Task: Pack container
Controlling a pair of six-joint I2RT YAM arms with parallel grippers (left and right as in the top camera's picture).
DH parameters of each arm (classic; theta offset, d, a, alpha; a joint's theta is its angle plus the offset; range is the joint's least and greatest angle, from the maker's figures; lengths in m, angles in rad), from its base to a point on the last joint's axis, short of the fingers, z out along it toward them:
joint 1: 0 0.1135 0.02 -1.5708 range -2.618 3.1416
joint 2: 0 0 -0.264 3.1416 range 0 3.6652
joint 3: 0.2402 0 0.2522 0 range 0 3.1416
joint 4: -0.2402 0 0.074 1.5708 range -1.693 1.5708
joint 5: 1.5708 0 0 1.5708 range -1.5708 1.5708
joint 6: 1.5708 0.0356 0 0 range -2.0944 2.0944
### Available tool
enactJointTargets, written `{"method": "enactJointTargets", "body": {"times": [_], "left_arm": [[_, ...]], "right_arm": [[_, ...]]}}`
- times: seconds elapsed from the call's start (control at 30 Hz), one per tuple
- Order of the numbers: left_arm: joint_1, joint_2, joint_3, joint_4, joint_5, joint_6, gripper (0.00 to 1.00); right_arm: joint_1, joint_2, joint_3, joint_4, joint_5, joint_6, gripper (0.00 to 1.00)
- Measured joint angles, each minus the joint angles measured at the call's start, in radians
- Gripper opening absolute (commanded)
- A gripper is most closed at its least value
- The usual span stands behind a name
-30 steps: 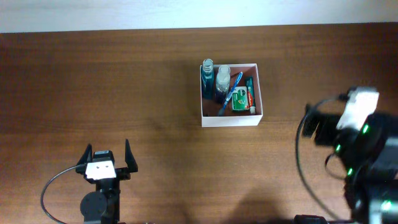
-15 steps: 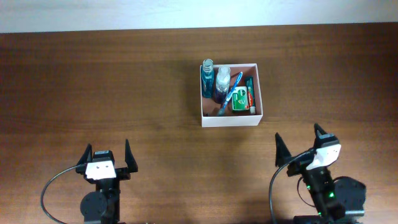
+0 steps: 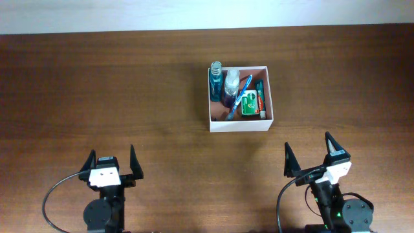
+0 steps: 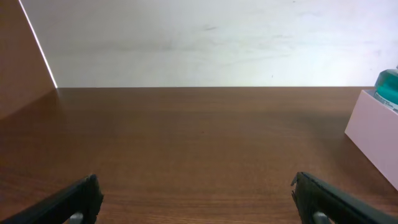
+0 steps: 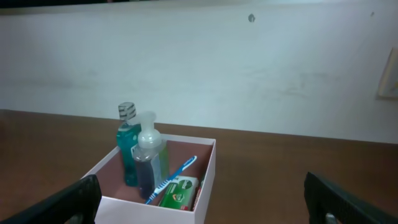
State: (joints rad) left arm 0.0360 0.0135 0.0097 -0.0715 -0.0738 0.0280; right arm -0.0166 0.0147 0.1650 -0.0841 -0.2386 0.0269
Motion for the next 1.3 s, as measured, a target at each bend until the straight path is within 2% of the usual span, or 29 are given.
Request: {"method": "enactJointTargets", "body": {"times": [0.37, 0.63, 0.83, 1.3], "left_arm": [[0.000, 0.000, 0.000, 0.000, 0.000, 0.000, 0.99], [0.000, 0.000, 0.000, 0.000, 0.000, 0.000, 0.99], [0.000, 0.000, 0.000, 0.000, 0.000, 0.000, 0.99], [0.000, 0.000, 0.000, 0.000, 0.000, 0.000, 0.99]], "right_arm": [[0.000, -0.001, -0.131, 0.232, -0.018, -0.001, 0.99], [0.000, -0.001, -0.155, 0.194, -0.026, 0.000, 0.98], [0.000, -0.001, -0.155, 0.036, -0.026, 0.000, 0.99], [0.000, -0.002, -0.155, 0.035, -0.026, 0.000, 0.99]]}}
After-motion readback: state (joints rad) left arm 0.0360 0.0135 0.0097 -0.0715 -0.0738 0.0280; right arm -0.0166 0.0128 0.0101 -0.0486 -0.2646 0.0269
